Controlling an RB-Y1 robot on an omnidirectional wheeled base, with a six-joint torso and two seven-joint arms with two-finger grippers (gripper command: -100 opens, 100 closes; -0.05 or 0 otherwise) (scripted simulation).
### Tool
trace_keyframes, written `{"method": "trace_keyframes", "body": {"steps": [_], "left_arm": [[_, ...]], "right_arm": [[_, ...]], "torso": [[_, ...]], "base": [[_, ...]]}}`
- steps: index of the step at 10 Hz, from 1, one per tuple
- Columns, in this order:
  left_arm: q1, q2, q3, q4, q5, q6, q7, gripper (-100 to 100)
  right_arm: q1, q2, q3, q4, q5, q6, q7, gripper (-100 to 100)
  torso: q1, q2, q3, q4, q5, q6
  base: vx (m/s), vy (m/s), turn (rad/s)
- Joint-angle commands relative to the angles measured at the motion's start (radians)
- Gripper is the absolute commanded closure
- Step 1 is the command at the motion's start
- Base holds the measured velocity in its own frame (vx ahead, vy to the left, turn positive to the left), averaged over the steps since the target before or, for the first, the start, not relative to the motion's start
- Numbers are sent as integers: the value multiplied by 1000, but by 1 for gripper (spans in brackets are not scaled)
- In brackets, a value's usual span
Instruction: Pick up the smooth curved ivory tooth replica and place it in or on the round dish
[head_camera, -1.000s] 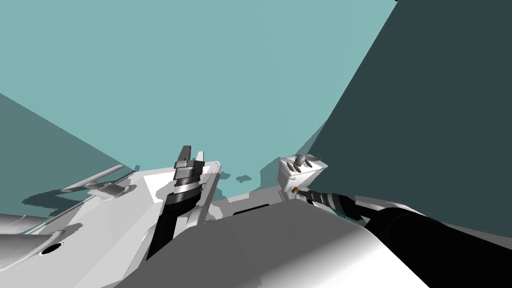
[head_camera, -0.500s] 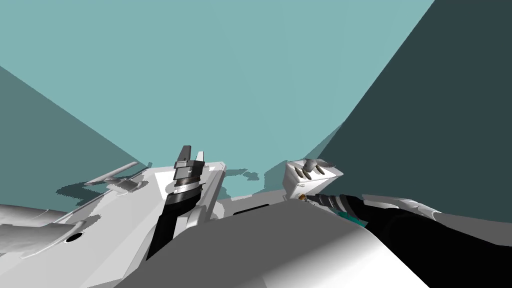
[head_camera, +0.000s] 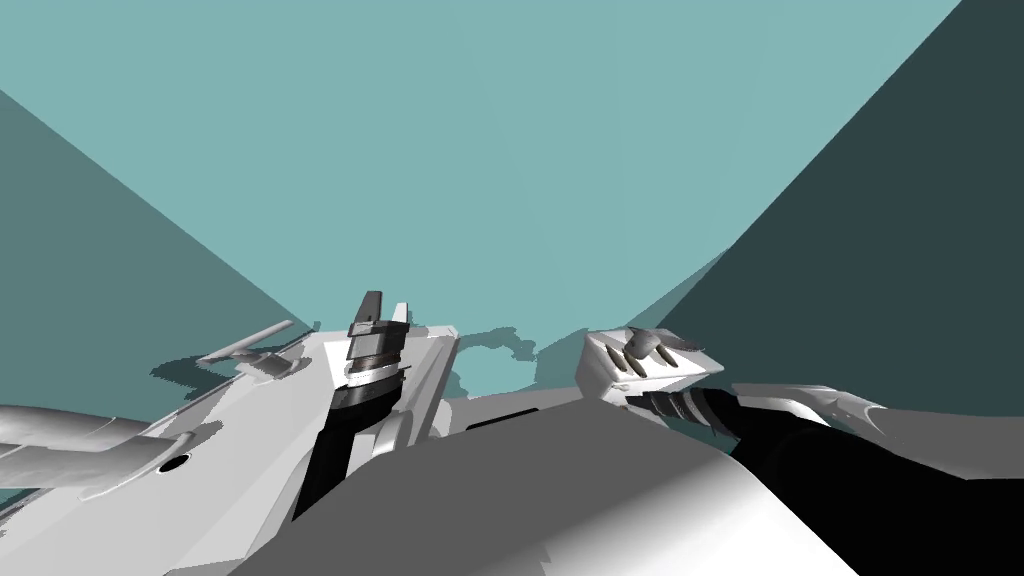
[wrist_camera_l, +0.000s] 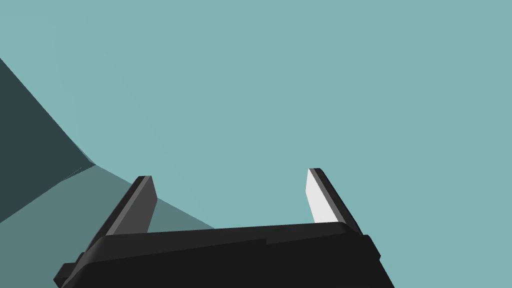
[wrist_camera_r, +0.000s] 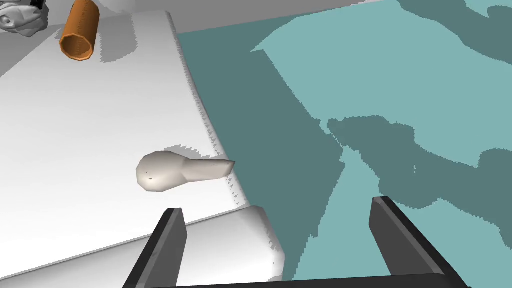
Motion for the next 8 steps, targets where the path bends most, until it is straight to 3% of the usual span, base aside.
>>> {"method": "trace_keyframes", "body": {"steps": [1,4,5,8], "left_arm": [[0,0,0,0,0,0,0,0],[0,0,0,0,0,0,0,0],[0,0,0,0,0,0,0,0],[0,0,0,0,0,0,0,0]], "right_arm": [[13,-50,15,29,-1,-12,-12,-100],[26,-125,42,61,0,-15,-30,-100],[26,-127,42,61,0,-15,-30,-100],[40,-216,71,95,1,-21,-49,-100]], "torso": [[0,0,0,0,0,0],[0,-2,-1,0,0,0],[0,-1,-1,0,0,-1],[-4,-11,-4,2,3,-11]], "base": [[77,31,167],[106,19,142],[49,27,49],[85,25,174]]}}
